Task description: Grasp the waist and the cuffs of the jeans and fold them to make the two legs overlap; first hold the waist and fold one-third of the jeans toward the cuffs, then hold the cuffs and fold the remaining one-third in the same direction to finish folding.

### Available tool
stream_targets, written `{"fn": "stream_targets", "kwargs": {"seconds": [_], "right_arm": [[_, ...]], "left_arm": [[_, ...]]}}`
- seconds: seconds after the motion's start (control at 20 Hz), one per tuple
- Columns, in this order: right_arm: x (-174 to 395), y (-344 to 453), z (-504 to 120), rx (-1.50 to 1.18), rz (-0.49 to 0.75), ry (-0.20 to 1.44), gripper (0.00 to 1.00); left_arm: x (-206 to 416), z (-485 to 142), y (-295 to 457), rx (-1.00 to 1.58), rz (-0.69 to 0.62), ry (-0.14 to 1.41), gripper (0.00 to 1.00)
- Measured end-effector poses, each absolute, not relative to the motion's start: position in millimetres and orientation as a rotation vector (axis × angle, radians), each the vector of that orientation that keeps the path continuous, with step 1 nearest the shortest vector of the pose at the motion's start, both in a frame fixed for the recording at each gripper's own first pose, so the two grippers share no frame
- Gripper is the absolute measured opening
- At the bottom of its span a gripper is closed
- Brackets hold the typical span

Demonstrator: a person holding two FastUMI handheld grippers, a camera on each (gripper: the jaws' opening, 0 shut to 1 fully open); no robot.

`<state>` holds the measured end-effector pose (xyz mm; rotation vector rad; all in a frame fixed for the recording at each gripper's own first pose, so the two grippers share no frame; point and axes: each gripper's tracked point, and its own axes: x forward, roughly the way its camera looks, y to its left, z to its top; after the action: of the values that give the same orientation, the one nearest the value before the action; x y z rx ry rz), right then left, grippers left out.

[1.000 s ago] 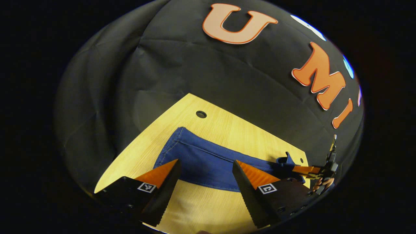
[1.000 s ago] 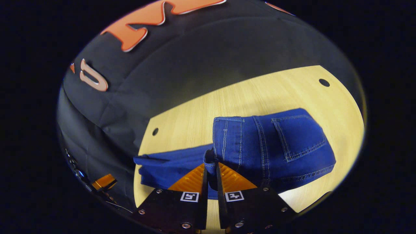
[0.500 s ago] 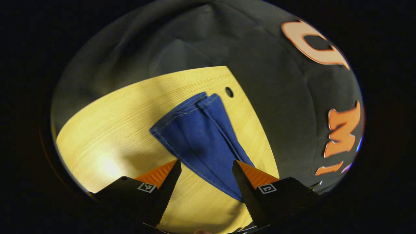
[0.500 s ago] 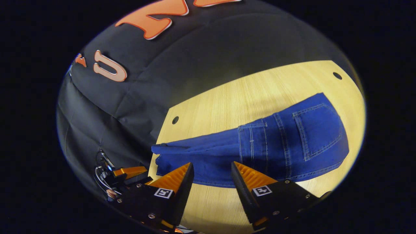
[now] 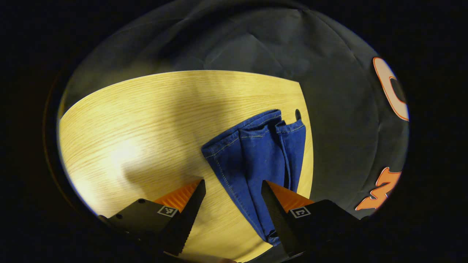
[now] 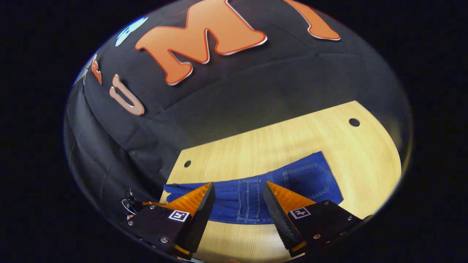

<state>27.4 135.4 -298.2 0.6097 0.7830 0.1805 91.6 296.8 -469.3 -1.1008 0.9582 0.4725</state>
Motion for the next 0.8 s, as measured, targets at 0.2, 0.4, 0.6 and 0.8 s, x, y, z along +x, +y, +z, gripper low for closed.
{"fn": "stream_targets", "kwargs": {"seconds": [0.2,0.4,0.6,0.8], "right_arm": [[30,109,-284,0.630,0.145,0.736,0.84],[30,95,-277,0.627,0.126,0.716,0.84],[29,91,-274,0.626,0.124,0.724,0.84],[25,84,-274,0.641,0.124,0.729,0.84]], "left_arm": [[110,-467,302,-1.088,0.470,0.948,0.94],[128,-466,300,-1.044,0.425,0.945,0.93],[144,-471,297,-1.020,0.407,0.974,0.89],[137,-482,302,-0.980,0.366,1.007,0.48]]}}
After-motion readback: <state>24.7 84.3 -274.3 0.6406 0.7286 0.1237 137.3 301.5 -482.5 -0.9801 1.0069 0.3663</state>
